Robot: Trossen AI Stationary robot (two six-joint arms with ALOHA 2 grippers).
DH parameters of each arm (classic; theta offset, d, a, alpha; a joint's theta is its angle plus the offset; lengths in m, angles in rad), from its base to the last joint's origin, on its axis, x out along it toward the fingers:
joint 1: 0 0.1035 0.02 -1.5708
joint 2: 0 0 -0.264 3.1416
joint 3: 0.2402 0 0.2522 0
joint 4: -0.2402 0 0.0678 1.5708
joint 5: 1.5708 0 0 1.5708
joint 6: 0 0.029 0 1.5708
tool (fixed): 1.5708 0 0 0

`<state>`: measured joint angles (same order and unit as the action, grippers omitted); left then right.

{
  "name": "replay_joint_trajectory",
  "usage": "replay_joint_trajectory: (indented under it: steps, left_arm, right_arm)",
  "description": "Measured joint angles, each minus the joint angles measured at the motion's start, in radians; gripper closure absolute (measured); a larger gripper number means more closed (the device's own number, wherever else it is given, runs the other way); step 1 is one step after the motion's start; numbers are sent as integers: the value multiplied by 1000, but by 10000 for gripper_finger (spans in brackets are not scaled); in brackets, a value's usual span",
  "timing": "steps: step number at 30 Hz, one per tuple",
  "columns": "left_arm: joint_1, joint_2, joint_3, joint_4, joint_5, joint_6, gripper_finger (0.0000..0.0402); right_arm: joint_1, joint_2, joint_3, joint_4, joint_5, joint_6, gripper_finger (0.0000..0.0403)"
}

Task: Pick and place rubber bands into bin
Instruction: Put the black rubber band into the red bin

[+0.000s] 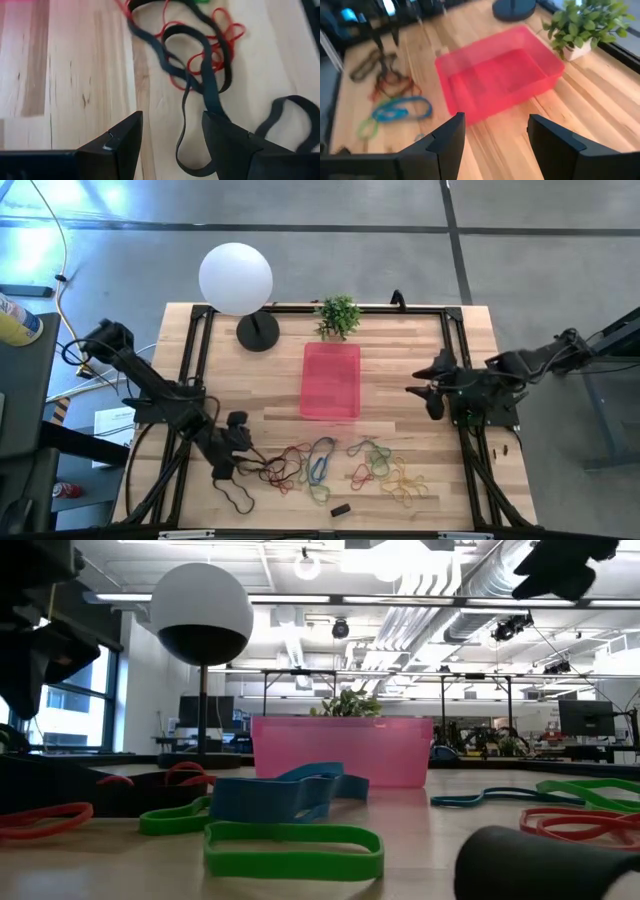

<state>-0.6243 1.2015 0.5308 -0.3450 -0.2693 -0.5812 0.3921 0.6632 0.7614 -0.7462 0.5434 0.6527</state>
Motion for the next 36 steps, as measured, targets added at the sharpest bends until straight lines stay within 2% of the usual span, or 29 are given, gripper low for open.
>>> replay_joint_trajectory:
  steps: [5,11,18,28,36]
  left_arm:
    - [-7,52,0,8,11,-36,209]
    - [-5,112,0,67,20,-3,209]
    - [-4,122,0,56,22,34,209]
    - [-5,198,-1,70,20,57,208]
    - [-5,251,-1,157,18,87,208]
  right_arm:
    - [14,-68,-149,201,8,2,199]
    - [14,-73,-230,304,2,6,199]
    - [14,-74,-234,324,19,3,199]
    - [14,-74,-234,351,40,-2,199]
    - [14,-74,-234,356,54,-2,199]
